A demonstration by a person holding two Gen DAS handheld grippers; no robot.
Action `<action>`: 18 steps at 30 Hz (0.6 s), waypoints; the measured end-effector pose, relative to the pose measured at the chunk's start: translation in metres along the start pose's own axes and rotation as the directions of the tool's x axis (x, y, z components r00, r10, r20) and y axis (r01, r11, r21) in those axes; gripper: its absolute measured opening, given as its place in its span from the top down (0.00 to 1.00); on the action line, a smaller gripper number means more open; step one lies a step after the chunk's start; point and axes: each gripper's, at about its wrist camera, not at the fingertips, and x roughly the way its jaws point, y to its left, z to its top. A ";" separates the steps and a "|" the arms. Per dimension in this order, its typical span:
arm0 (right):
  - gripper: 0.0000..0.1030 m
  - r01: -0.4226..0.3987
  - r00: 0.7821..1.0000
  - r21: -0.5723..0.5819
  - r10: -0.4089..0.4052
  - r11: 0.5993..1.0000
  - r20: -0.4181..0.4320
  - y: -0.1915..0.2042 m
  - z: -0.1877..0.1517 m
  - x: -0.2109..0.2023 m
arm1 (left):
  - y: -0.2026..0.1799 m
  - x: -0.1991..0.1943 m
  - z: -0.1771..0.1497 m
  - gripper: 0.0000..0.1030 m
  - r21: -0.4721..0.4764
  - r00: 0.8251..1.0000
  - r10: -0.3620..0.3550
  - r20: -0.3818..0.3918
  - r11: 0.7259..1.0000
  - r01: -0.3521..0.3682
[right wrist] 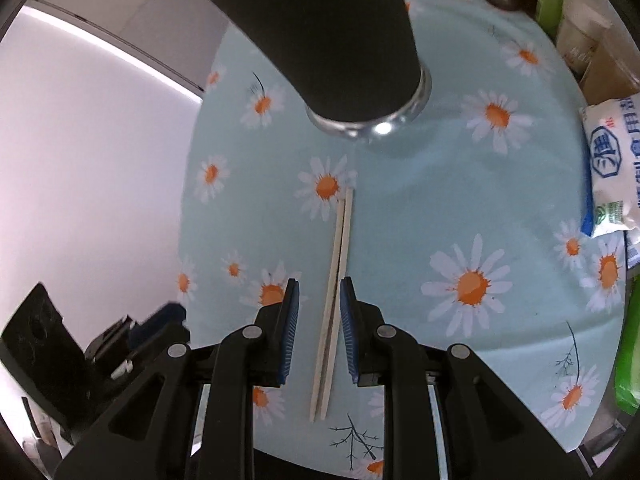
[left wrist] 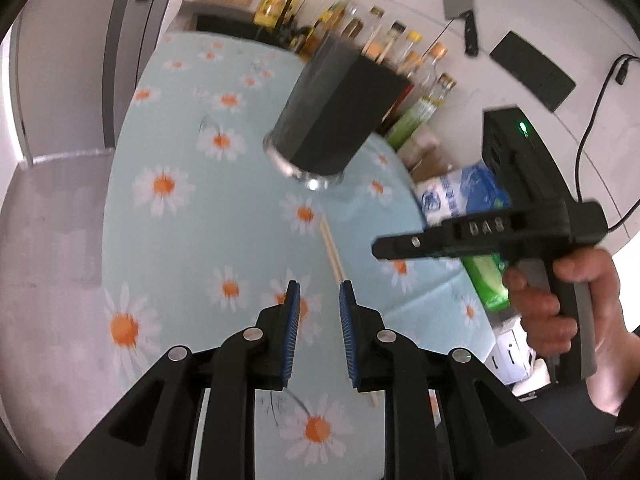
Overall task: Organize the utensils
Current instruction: 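Move both tools back down to the last chopsticks, then close the right tool on one of the two remaining chopsticks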
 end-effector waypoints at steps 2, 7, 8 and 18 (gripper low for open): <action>0.78 0.014 0.999 0.021 -0.014 1.000 -0.034 -0.001 0.003 0.011 | 0.003 0.002 -0.007 0.81 -0.014 1.000 0.000 -0.013 1.000 0.000; 0.83 0.068 0.993 0.071 -0.061 0.995 -0.102 -0.008 0.007 0.034 | 0.007 0.007 -0.020 0.81 -0.041 0.999 0.006 -0.051 0.999 -0.008; 0.84 0.085 0.991 0.070 -0.077 0.994 -0.106 -0.009 0.008 0.037 | 0.008 0.007 -0.023 0.81 -0.042 0.999 0.013 -0.051 0.999 -0.016; 0.91 0.155 0.979 0.041 -0.147 0.987 -0.144 0.005 0.015 0.056 | 0.020 0.008 -0.025 0.81 -0.073 0.997 0.007 -0.071 0.997 -0.012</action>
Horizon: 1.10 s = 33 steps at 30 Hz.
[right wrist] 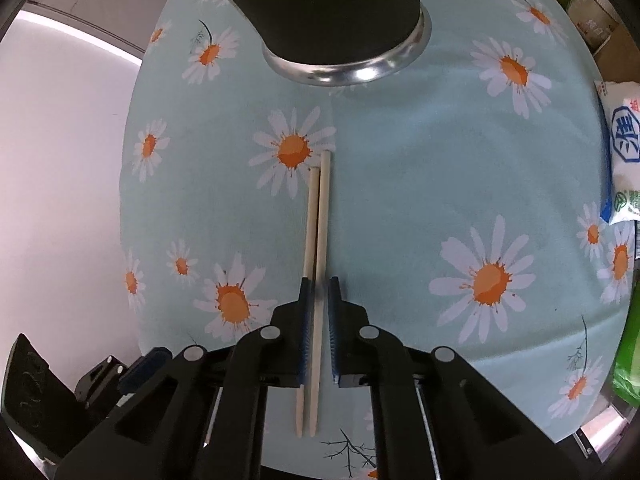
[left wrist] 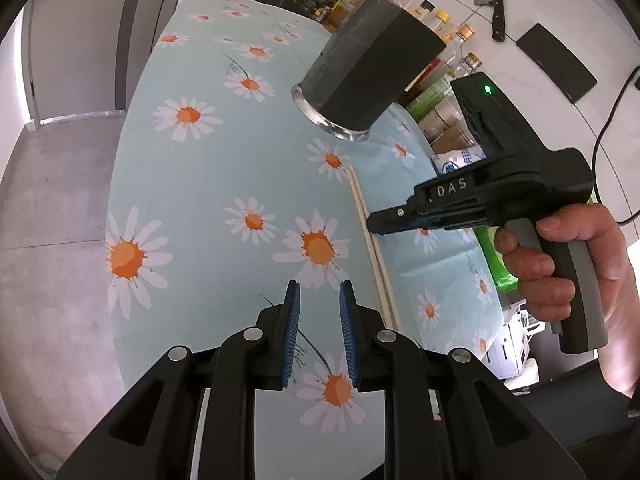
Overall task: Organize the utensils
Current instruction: 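Close the right tool on one of the two remaining chopsticks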
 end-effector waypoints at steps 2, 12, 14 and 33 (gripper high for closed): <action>0.91 0.011 1.000 0.009 -0.010 1.000 -0.003 0.001 0.004 0.003 | 0.001 0.001 0.001 0.81 0.001 1.000 -0.009 -0.004 1.000 0.009; 0.93 0.089 0.996 0.002 -0.089 0.996 -0.007 0.020 0.014 0.009 | 0.001 0.007 0.008 0.81 0.015 0.999 -0.026 -0.022 1.000 0.026; 0.93 0.108 0.994 0.007 -0.108 0.994 -0.010 0.027 0.015 0.011 | 0.001 0.008 0.009 0.81 0.015 0.999 -0.022 -0.027 1.000 0.023; 0.95 0.144 0.990 -0.027 -0.144 0.989 -0.006 0.063 0.014 0.022 | -0.011 0.027 0.016 0.81 -0.027 0.999 0.030 -0.013 0.999 -0.030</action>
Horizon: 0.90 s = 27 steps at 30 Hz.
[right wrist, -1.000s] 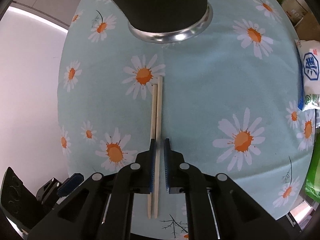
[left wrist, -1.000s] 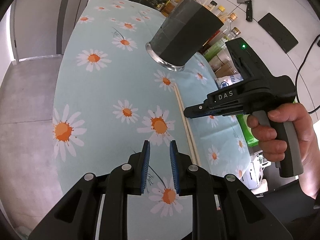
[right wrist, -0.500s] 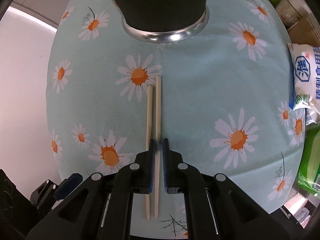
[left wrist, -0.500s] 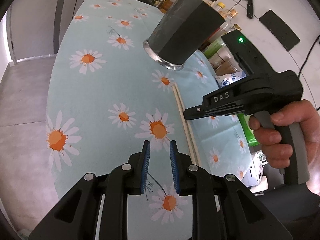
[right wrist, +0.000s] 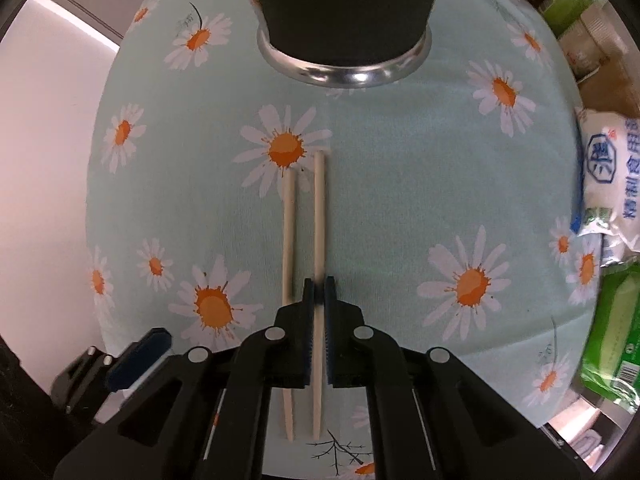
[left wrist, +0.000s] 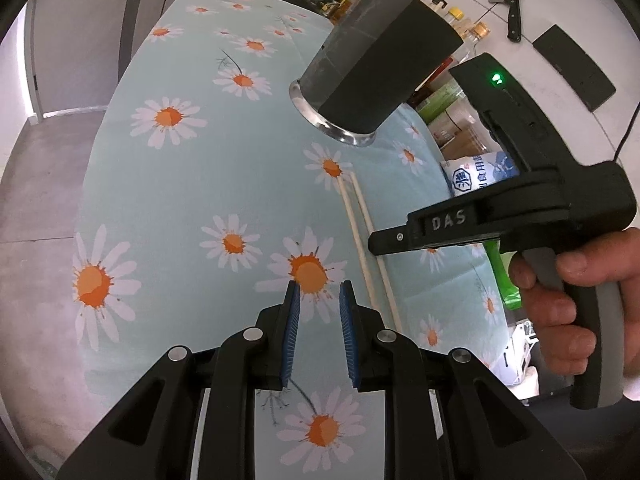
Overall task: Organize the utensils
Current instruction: 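Close the left tool on the last wooden chopstick while the right tool holds its chopstick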
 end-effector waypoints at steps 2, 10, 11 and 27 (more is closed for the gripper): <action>0.95 -0.047 0.999 0.006 0.047 0.999 -0.009 -0.005 0.002 0.001 | -0.003 0.002 -0.001 0.81 -0.008 1.000 0.007 -0.001 1.000 -0.007; 0.95 -0.157 0.988 -0.047 0.157 0.987 0.006 -0.025 0.003 -0.009 | -0.031 0.015 0.000 0.81 0.000 0.995 0.090 -0.039 0.996 -0.090; 0.95 -0.172 0.985 -0.056 0.173 0.983 0.011 -0.030 0.003 -0.012 | -0.032 0.017 0.000 0.81 -0.002 0.994 0.096 -0.042 0.995 -0.096; 0.95 -0.298 0.939 -0.176 0.322 0.938 0.121 -0.127 -0.024 -0.070 | -0.085 0.070 0.031 0.81 0.065 0.930 0.327 -0.170 0.945 -0.320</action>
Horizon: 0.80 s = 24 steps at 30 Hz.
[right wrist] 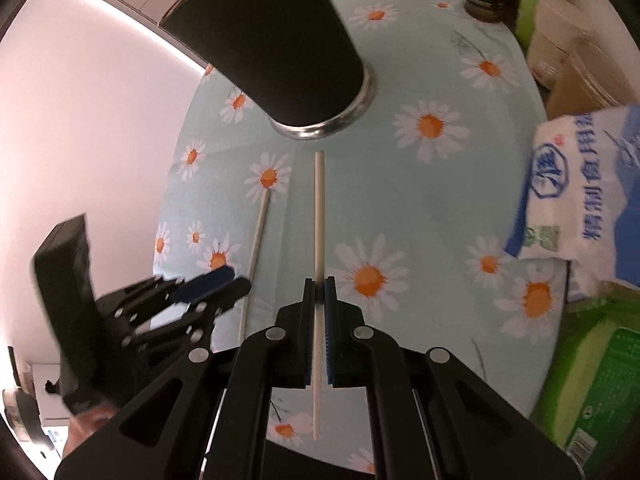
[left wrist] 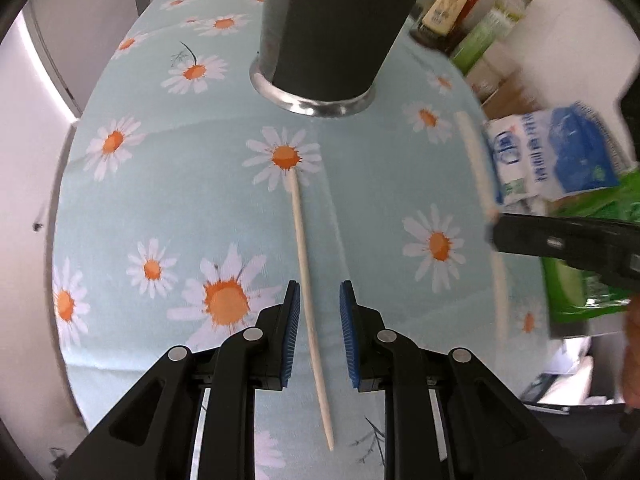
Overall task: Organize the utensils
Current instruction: 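Close the left tool on the last wooden chopstick while the right tool holds its chopstick, then lift both held chopsticks up and over the black holder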
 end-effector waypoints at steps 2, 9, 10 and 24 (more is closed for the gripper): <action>0.95 -0.007 1.000 -0.002 0.007 1.000 0.018 -0.009 -0.005 -0.013 | -0.001 0.006 0.005 0.81 -0.010 0.999 0.030 -0.019 0.999 -0.030; 0.95 -0.060 0.997 0.008 0.060 0.998 0.049 -0.031 -0.020 -0.045 | -0.002 0.021 0.015 0.81 -0.055 0.994 0.062 -0.086 0.996 -0.067; 0.95 -0.065 0.997 0.009 0.064 0.998 0.050 -0.031 -0.021 -0.045 | -0.004 0.022 0.017 0.81 -0.053 0.994 0.049 -0.094 0.997 -0.054; 0.95 -0.119 0.992 0.035 0.118 0.992 0.040 -0.039 -0.024 -0.035 | -0.031 0.043 0.036 0.96 0.012 0.976 0.162 -0.143 0.987 -0.162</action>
